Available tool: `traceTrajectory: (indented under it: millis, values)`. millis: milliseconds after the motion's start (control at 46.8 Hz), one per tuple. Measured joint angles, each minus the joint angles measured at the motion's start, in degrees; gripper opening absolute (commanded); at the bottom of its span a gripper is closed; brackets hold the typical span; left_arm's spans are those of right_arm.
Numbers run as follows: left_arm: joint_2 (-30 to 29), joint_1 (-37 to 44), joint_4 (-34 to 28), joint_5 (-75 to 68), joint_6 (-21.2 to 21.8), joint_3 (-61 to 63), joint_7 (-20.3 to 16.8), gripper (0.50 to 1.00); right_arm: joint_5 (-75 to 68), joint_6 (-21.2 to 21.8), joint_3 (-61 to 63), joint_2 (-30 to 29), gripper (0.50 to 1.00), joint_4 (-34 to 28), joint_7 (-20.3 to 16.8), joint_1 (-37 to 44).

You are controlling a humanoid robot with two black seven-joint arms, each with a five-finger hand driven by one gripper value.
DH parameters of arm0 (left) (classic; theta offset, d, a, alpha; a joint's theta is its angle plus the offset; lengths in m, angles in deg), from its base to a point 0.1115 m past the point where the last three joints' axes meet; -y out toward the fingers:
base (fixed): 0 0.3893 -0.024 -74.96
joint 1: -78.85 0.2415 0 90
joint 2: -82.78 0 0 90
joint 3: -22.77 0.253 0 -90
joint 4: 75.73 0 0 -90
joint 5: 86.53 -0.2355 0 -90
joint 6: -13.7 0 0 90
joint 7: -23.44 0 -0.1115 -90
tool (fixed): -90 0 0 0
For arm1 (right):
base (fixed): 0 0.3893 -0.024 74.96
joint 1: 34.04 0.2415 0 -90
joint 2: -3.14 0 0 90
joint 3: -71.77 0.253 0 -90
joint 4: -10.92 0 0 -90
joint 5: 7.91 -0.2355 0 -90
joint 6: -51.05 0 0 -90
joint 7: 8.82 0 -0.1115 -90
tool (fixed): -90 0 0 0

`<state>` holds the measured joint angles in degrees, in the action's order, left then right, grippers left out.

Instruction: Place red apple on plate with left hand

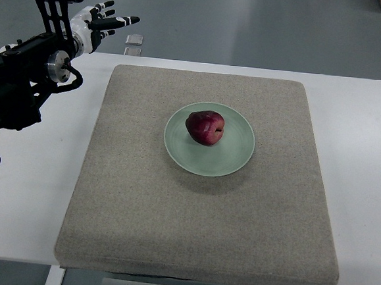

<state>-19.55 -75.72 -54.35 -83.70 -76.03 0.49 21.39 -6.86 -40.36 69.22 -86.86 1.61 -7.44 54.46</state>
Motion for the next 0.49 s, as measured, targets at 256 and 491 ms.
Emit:
traceTrajectory:
  millis: [256, 491]
  values:
    - [3.4, 1.6, -5.2, 7.6, -4.8, -8.9, 0.2, 0.994, 0.0, 0.0, 0.0, 0.0, 0.964, 0.0, 0.0, 0.0]
    - [3.5, 3.6, -5.3, 8.2, -12.3, -15.4, -0.5, 0.994, 0.0, 0.0, 0.0, 0.0, 0.964, 0.0, 0.0, 0.0]
